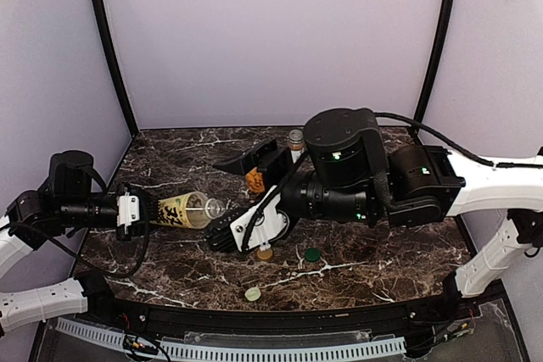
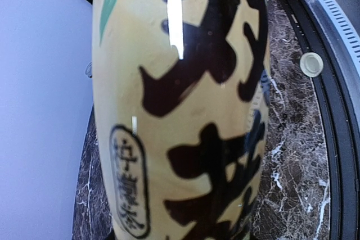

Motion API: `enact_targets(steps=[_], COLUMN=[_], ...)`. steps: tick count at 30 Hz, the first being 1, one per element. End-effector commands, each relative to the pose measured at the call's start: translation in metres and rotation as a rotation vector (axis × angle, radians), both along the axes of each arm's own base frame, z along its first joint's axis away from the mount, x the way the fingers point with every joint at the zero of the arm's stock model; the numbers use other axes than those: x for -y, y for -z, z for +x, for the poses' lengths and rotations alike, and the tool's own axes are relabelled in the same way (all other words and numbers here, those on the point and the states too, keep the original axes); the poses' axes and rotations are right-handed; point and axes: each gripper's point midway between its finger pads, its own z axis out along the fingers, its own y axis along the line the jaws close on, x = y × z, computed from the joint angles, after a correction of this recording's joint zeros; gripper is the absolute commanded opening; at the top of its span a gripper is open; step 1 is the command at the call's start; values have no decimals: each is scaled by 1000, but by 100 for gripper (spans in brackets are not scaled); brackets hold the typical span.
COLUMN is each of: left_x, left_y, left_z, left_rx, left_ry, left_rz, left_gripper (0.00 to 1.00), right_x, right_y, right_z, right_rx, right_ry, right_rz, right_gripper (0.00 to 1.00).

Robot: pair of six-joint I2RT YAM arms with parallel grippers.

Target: Unscrew the bottle caps

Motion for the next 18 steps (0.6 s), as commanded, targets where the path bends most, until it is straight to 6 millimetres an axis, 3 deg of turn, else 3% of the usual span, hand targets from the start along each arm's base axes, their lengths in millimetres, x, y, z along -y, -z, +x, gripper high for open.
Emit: enact_targets(steps=[1,6,13,15,18], left_x=[-11,-13,-11,-11,-11], left_y=[-13,-33,-48,-49,-52], left_z=[46,60,62,62,61], left_rx=[98,103,70,59,31], left_ry=[-241,-334,-352,-355,-365], left_rz=[-62,-154,-230,-245,-276], left_gripper=[17,18,18,18,18], right_x=[8,32,63,68,64], right_y=[-28,-28,-6,0,1], right_z=[27,55,92,98,91], right_rx=[-287,-665,-1039,-1110,-1174], right_ry=[200,360,562,584,536], right_rz=[242,423,523,531,510], right_gripper=[81,93,94,93,93])
